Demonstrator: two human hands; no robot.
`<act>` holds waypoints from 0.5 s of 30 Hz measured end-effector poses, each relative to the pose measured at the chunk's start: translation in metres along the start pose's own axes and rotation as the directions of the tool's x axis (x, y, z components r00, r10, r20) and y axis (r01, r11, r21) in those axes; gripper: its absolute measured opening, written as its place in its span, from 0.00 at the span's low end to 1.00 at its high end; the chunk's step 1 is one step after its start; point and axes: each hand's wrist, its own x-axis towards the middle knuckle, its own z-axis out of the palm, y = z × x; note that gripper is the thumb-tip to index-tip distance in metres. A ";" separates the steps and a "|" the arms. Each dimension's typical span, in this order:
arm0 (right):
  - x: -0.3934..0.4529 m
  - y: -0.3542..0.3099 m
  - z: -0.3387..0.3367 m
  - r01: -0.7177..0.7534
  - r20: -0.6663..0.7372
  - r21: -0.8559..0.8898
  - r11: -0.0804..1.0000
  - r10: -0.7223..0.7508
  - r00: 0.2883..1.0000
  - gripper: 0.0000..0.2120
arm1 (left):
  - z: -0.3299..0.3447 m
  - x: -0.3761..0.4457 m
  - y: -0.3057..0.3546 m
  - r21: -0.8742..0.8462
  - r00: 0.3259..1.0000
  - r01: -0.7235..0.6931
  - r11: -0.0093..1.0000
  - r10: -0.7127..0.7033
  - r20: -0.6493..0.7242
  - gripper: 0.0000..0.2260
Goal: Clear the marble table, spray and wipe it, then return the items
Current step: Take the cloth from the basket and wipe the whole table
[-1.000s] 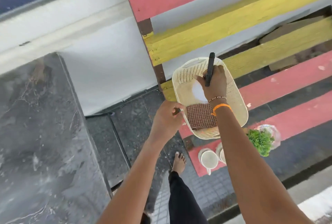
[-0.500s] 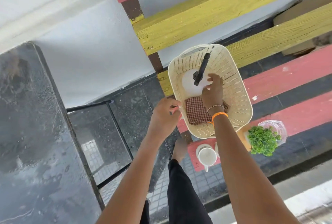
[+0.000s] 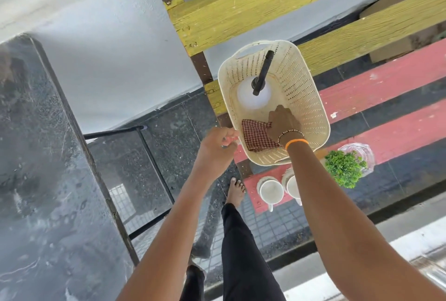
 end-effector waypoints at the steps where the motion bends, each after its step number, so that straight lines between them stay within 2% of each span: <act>1: -0.012 -0.003 -0.006 0.005 -0.020 0.009 1.000 -0.005 1.000 0.14 | -0.001 -0.004 0.000 -0.015 1.000 -0.004 1.000 0.004 0.001 0.09; 4: -0.056 -0.018 -0.026 0.029 -0.163 0.061 0.998 -0.019 0.987 0.09 | -0.007 -0.019 0.002 -0.042 0.999 -0.025 0.999 0.026 0.035 0.09; 6: -0.094 -0.034 -0.041 0.095 -0.290 0.151 0.984 -0.047 0.956 0.07 | -0.013 -0.034 0.002 -0.062 0.998 -0.020 0.998 0.023 0.050 0.11; 8: -0.129 -0.056 -0.058 0.202 -0.418 0.274 0.940 -0.073 0.905 0.06 | -0.019 -0.049 0.005 -0.192 0.998 0.031 0.981 -0.018 0.067 0.15; 10: -0.166 -0.085 -0.070 0.358 -0.528 0.303 0.883 -0.157 0.835 0.07 | -0.031 -0.072 0.007 -0.449 0.992 0.111 0.887 -0.075 0.097 0.17; 12: -0.199 -0.119 -0.074 0.515 -0.578 0.266 0.815 -0.293 0.762 0.06 | -0.052 -0.097 -0.001 -0.704 0.994 0.099 0.703 -0.032 0.108 0.15; 14: -0.228 -0.153 -0.067 0.630 -0.559 0.197 0.751 -0.441 0.702 0.06 | -0.076 -0.124 -0.018 -0.813 0.998 0.013 0.582 0.049 0.051 0.16; 15: -0.240 -0.169 -0.060 0.671 -0.524 0.173 0.721 -0.510 0.682 0.06 | -0.087 -0.138 -0.030 -0.828 0.998 -0.041 0.559 0.056 -0.011 0.17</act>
